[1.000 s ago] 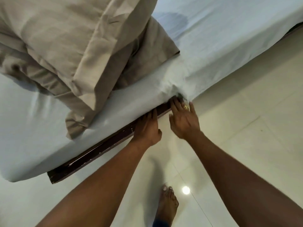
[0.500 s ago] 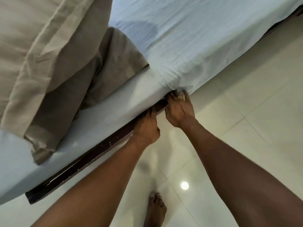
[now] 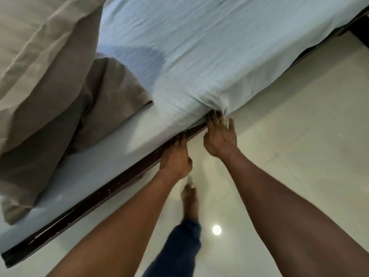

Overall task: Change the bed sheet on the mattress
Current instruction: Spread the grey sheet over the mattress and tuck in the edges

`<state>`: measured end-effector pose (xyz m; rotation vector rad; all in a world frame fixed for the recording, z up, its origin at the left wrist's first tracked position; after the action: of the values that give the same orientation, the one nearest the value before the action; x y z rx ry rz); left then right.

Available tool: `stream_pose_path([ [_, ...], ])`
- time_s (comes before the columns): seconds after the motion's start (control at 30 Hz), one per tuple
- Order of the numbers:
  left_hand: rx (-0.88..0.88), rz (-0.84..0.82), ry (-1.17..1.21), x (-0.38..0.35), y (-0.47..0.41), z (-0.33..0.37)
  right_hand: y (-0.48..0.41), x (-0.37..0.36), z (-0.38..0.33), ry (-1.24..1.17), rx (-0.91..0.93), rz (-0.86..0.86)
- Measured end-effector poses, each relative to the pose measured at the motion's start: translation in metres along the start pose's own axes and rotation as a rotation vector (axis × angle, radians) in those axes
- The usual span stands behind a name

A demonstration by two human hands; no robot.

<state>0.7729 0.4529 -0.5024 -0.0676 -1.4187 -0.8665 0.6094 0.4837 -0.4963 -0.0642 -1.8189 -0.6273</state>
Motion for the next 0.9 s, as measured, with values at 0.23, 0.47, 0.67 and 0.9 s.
stream_pose_path([
  [0.23,-0.158,0.048,0.051,0.006,-0.012,0.036,-0.034,0.002,0.02,-0.076,0.025,-0.031],
  [0.47,0.018,-0.045,-0.05,0.012,-0.064,0.074,-0.028,0.013,0.052,-0.053,0.189,0.113],
  [0.67,0.057,-0.022,0.033,0.036,-0.055,0.078,-0.07,0.029,0.063,-0.054,0.143,-0.006],
  [0.9,0.157,-0.113,0.022,0.065,-0.082,0.103,-0.032,0.055,0.103,-0.196,0.169,0.121],
])
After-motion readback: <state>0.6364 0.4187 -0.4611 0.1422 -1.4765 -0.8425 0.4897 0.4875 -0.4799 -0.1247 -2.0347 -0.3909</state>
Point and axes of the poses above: each hand's wrist, its own y-axis away from the middle knuckle, its own x-axis out of the back of the hand, z = x × y, the point moved 1 cm from there along -y, towards the middle knuckle, and after that the axes turned 6 degrees about -y, right-handed, at the moved point
